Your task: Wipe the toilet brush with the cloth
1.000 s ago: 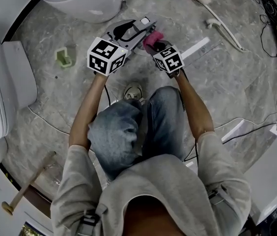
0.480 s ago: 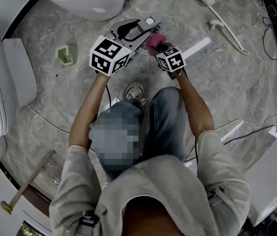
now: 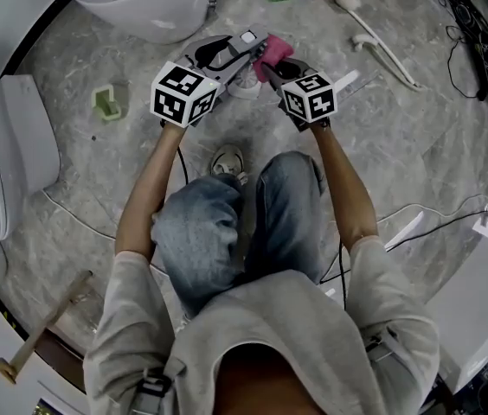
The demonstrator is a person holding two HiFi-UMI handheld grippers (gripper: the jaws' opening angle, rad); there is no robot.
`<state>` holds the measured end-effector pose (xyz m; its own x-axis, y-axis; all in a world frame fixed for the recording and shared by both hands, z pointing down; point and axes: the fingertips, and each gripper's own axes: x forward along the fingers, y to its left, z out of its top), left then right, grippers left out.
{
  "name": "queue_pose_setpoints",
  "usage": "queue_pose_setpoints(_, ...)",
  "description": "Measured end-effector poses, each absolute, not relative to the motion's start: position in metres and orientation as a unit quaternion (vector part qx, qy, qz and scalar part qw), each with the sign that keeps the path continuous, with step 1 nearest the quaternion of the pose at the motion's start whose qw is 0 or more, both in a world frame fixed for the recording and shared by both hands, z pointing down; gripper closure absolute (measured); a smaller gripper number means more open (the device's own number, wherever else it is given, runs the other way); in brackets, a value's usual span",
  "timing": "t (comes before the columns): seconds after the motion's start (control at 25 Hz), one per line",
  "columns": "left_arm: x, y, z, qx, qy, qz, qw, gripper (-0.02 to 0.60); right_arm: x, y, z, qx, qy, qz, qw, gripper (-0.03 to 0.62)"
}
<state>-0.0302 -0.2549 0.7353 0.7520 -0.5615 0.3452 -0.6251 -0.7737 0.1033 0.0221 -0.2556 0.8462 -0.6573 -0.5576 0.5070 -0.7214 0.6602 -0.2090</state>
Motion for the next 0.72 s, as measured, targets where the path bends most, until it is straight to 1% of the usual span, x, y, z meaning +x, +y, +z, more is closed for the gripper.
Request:
queue_pose_setpoints(0.24,-0.029,-0.256,0.737,0.927,-0.323,0.152,0.112,0.377,0.000,-0.229,0.848,0.321,-0.901,0.200,0.213,0.510)
queue_pose_setpoints(0.6,-0.032,-0.253,0.737,0.925,-0.330,0.146,0.117,0.377,-0.012,-0.233,0.851,0.314,-0.903,0.207,0.206,0.510)
queue_pose_setpoints(0.72,-0.034,-0.254,0.736,0.926,-0.328,0.143,0.119,0.377,-0.012,-0.233,0.862,0.312,-0.901,0.213,0.215,0.510)
